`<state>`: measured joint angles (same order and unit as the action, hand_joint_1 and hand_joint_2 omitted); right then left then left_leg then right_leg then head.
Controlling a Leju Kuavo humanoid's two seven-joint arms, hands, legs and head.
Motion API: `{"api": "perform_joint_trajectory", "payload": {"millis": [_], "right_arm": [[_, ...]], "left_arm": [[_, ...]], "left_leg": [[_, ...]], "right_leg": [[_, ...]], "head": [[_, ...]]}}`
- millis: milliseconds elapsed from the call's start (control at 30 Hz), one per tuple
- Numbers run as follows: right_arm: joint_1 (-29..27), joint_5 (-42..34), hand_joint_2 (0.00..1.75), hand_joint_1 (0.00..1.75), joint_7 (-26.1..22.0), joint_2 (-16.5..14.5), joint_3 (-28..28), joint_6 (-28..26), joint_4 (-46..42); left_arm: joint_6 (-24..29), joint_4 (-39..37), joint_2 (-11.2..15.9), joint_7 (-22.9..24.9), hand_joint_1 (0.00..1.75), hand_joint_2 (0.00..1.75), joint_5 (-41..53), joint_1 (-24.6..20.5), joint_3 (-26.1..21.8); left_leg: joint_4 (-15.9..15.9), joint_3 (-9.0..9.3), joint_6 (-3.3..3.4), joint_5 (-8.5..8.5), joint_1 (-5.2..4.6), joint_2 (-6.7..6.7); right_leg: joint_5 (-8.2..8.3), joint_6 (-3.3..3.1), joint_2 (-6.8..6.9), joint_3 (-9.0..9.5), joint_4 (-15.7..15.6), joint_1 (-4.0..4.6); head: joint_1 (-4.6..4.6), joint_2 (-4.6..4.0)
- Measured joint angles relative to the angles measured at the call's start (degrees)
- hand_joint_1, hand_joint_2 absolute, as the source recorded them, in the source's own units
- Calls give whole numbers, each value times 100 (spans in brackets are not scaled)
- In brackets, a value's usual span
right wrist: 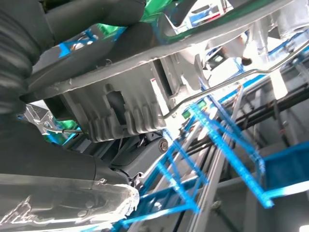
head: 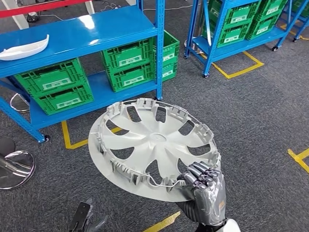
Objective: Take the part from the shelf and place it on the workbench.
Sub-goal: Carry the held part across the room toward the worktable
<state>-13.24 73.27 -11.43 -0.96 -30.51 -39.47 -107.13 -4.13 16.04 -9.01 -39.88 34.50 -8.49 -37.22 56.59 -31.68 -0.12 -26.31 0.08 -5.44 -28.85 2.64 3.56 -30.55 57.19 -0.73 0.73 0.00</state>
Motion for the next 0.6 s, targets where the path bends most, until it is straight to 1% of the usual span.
{"api": "perform_joint_trajectory", "payload": {"millis": [67,100,133,167,200,233,267,300,333,367,400,433,467,500,533,567,600], "right_arm": [[-25,6,175,175,-2,1,11,0,-8],[-42,8,175,175,-3,2,19,0,-14],[-54,10,175,175,-3,2,26,0,-22],[-62,11,175,175,-4,2,31,0,-30],[-70,13,175,175,-5,2,35,0,-37],[-77,13,175,175,-2,2,42,0,-40],[-89,13,175,175,3,2,50,0,-40],[-108,15,175,175,12,2,60,0,-40],[-132,20,175,175,26,2,68,0,-41],[-160,27,175,175,44,2,75,0,-45],[-191,26,175,175,62,2,80,0,-58],[-223,10,175,175,75,2,85,0,-79],[-253,-16,175,175,81,2,90,0,-110],[-280,-51,175,175,81,2,96,0,-145],[-308,-81,175,175,78,2,101,0,-179],[-341,-99,175,175,75,2,107,0,-212],[-381,-114,175,175,74,3,113,0,-243]], "left_arm": [[1,0,2,1,0,175,13,-1,0],[1,0,1,1,0,175,20,-2,0],[2,0,1,1,0,175,28,-1,0],[2,0,1,2,0,175,34,4,0],[3,-1,2,5,0,175,40,16,0],[4,-2,2,8,0,175,50,34,0],[7,-3,3,13,0,175,61,55,0],[11,-5,3,16,0,175,73,72,1],[15,-7,2,20,0,175,86,82,1],[17,-8,2,24,0,175,101,88,3],[12,-8,13,26,0,175,121,92,5],[-6,-9,38,22,0,175,142,102,7],[-37,-10,71,12,0,175,167,121,11],[-73,-13,107,2,0,175,188,148,16],[-104,-16,135,-8,0,175,203,179,24],[-124,-20,149,-13,0,175,217,204,33],[-131,-22,158,-13,0,175,231,221,42]], "left_leg": [[12,-16,-65,24,-1,-76],[29,-25,-100,-2,11,-43],[109,-58,-130,-92,25,60],[295,-133,-151,-252,36,198],[608,-258,-165,-469,44,353],[1009,-420,-163,-694,46,448],[1383,-569,-156,-860,46,485],[1622,-655,-141,-926,45,500],[1650,-642,-118,-876,43,510],[1453,-520,-85,-726,39,533],[1090,-315,-37,-523,32,615],[702,-106,23,-365,29,750],[365,66,63,-263,27,871],[150,170,88,-226,24,963],[64,203,94,-240,19,984],[23,209,85,-233,14,936],[-5,208,86,-211,24,868]], "right_leg": [[38,-114,-98,-47,10,18],[64,-161,-146,-70,10,15],[94,-210,-196,-94,4,10],[126,-261,-246,-118,-5,4],[154,-300,-300,-149,-7,5],[179,-331,-362,-185,-5,17],[202,-350,-432,-218,-3,32],[225,-361,-508,-246,-1,50],[245,-363,-586,-267,2,67],[263,-362,-663,-279,3,84],[279,-356,-736,-285,4,96],[293,-344,-804,-293,10,111],[308,-327,-873,-311,20,116],[327,-300,-939,-340,31,111],[351,-266,-1003,-374,36,101],[376,-227,-1070,-407,34,84],[385,-195,-1091,-447,41,76]], "head": [[-2,0],[-2,0],[-4,0],[-9,0],[-13,0],[-12,0],[-11,0],[-10,0],[-9,0],[-9,0],[-9,0],[-4,0],[-4,0],[-4,0],[-3,0],[-6,0],[-6,0]]}}
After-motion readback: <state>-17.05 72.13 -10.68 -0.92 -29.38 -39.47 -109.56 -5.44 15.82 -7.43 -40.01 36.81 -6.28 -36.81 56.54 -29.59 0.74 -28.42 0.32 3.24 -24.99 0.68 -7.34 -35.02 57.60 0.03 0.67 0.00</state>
